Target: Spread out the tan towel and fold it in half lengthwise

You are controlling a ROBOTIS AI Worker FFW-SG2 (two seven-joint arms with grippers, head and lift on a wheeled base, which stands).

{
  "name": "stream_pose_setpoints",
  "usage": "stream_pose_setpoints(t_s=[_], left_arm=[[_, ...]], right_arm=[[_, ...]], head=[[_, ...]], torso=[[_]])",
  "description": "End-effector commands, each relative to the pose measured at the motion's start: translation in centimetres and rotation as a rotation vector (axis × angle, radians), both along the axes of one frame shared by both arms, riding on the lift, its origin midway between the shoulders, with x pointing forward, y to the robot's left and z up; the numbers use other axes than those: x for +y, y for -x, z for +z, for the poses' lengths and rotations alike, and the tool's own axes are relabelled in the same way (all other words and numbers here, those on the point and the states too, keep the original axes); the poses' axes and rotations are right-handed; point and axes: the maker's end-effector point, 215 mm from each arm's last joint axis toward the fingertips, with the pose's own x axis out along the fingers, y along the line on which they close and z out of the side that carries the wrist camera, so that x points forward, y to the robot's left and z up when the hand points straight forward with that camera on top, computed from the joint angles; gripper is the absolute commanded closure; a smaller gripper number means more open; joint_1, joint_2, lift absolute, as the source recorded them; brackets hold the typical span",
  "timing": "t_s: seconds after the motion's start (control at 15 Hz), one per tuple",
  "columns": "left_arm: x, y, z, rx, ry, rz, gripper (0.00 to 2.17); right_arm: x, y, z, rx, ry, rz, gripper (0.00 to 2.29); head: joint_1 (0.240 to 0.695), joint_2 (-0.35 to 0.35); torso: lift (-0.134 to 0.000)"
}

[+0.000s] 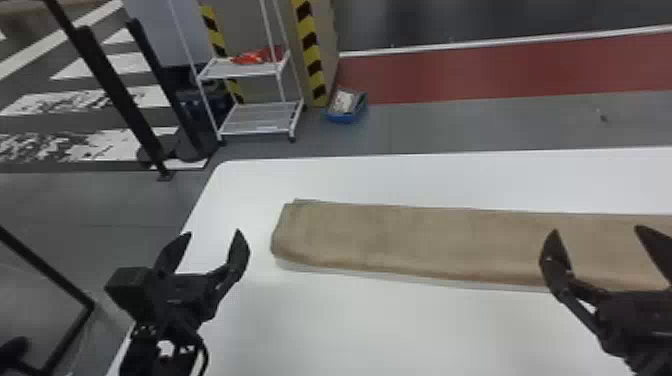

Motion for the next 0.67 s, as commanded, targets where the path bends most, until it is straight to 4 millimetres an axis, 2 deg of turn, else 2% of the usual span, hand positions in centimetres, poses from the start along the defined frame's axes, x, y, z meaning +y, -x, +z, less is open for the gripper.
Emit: stream_pose_setpoints(t_s=[0.0,0.6], left_arm=[[-0.18,-0.09,-0.06,-0.002,0.002,-0.004,0.1],[-0.09,-0.16,-0.4,0.003,0.004,-0.004,0.1]], right_arm=[[0.08,0.08,-0.09,0.002,-0.007,-0.002,0.06],[0.09,0.19,0.15,-0.007,-0.012,-0.001,0.06]], head=[[0.695,0.237],[0.695,0.236]], torso=[[-0.125],[-0.125]])
